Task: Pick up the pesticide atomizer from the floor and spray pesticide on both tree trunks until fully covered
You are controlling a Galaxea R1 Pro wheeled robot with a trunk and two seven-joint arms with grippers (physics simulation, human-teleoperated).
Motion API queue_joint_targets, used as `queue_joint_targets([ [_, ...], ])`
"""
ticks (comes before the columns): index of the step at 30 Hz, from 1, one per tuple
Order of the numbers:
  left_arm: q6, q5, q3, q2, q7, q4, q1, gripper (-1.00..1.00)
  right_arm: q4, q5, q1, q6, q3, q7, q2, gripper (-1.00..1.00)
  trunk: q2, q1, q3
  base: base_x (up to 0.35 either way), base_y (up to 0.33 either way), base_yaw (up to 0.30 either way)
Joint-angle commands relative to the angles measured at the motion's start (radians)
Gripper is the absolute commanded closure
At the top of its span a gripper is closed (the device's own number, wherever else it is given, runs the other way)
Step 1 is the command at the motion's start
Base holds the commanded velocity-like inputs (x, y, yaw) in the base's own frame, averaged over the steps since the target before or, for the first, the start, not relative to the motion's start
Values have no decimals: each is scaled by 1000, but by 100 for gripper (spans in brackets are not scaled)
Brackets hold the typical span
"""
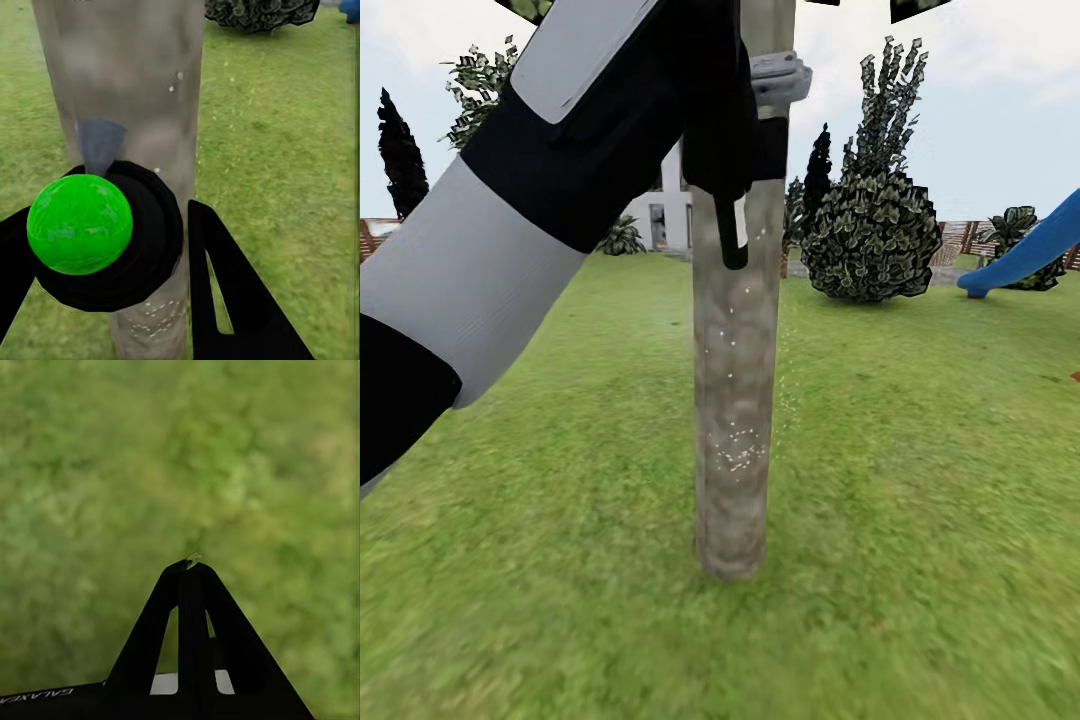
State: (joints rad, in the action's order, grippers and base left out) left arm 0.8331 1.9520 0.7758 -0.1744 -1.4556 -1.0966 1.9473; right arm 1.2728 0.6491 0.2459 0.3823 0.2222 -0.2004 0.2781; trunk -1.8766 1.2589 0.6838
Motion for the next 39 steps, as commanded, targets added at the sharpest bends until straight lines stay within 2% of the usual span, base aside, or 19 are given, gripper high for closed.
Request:
queue_joint_targets([
  [1, -7, 12, 0, 0, -10, -4, 0, 100, 2, 10, 0, 1, 2, -10, 1, 100, 0, 0, 1, 0, 0, 0],
  [4, -30, 34, 0, 0, -9, -37, -25, 100, 2, 11, 0, 1, 2, -10, 1, 100, 0, 0, 1, 0, 0, 0],
  [8, -36, 26, 2, 0, -12, -72, -205, 100, 2, 12, 0, 1, 2, -10, 1, 100, 0, 0, 1, 0, 0, 0],
  [10, -34, -18, 2, 0, -12, -82, -288, 100, 2, 12, 1, 1, 2, -9, 0, 100, 0, 0, 1, 0, 0, 0],
  [11, -32, -60, 2, 0, -8, -87, -357, 100, 2, 12, 1, 1, 2, -8, -1, 100, 0, 0, 1, 0, 0, 0],
  [14, -30, -125, 3, 0, 34, -89, -442, 100, 1, 12, 0, 1, 2, -7, -6, 100, 0, 0, 1, 0, 0, 0],
  [16, -28, -190, 3, 0, 75, -88, -513, 100, 1, 12, 0, 1, 1, -7, -14, 100, 0, 0, 1, 0, 0, 0],
  [20, -29, -219, 5, 0, 98, -88, -597, 100, 0, 12, 0, 1, 1, -6, -16, 100, 0, 0, 1, 0, 0, 0],
  [21, -29, -243, 12, 0, 109, -87, -623, 100, 0, 12, 1, 1, 1, -6, -16, 100, 0, 0, 1, 0, 0, 0],
  [22, -30, -299, 21, 0, 144, -86, -665, 100, 0, 12, 1, 1, 1, -6, -16, 100, 0, 0, 1, 0, 0, 0],
  [23, -30, -321, 23, 0, 165, -84, -685, 100, 0, 12, 1, 1, 1, -6, -16, 100, 0, 0, 1, 0, 0, 0],
  [25, -30, -345, 28, 0, 189, -81, -722, 100, 0, 12, 1, 1, 1, -6, -16, 100, 0, 0, 1, 0, 0, 0],
  [26, -32, -358, 62, 0, 201, -79, -756, 100, 0, 12, 1, 1, 1, -6, -16, 100, 0, 0, 1, 0, 0, 0],
  [28, -35, -366, 112, 1, 206, -78, -782, 100, 0, 12, 1, 1, 2, -5, -16, 100, 0, 0, 1, 0, 0, 0],
  [32, -42, -376, 148, 1, 208, -75, -838, 100, 0, 12, 1, 1, 2, -6, -16, 100, 0, 0, 1, 0, 0, 0],
  [33, -48, -401, 155, 1, 209, -72, -851, 100, 0, 12, 1, 1, 2, -6, -16, 100, 0, 0, 1, 0, 0, 0],
  [34, -56, -441, 159, 1, 210, -67, -868, 100, 0, 12, 1, 1, 1, -6, -16, 100, 0, 0, 1, 0, 0, 0],
  [36, -68, -559, 165, 0, 251, -35, -928, 100, 0, 12, 1, 1, 1, -5, -16, 100, 0, 0, 1, 0, 0, 0],
  [39, -92, -598, 166, 0, 270, 20, -949, 100, 0, 12, 1, 1, 1, -5, -16, 100, 0, 0, 1, 0, 0, 0],
])
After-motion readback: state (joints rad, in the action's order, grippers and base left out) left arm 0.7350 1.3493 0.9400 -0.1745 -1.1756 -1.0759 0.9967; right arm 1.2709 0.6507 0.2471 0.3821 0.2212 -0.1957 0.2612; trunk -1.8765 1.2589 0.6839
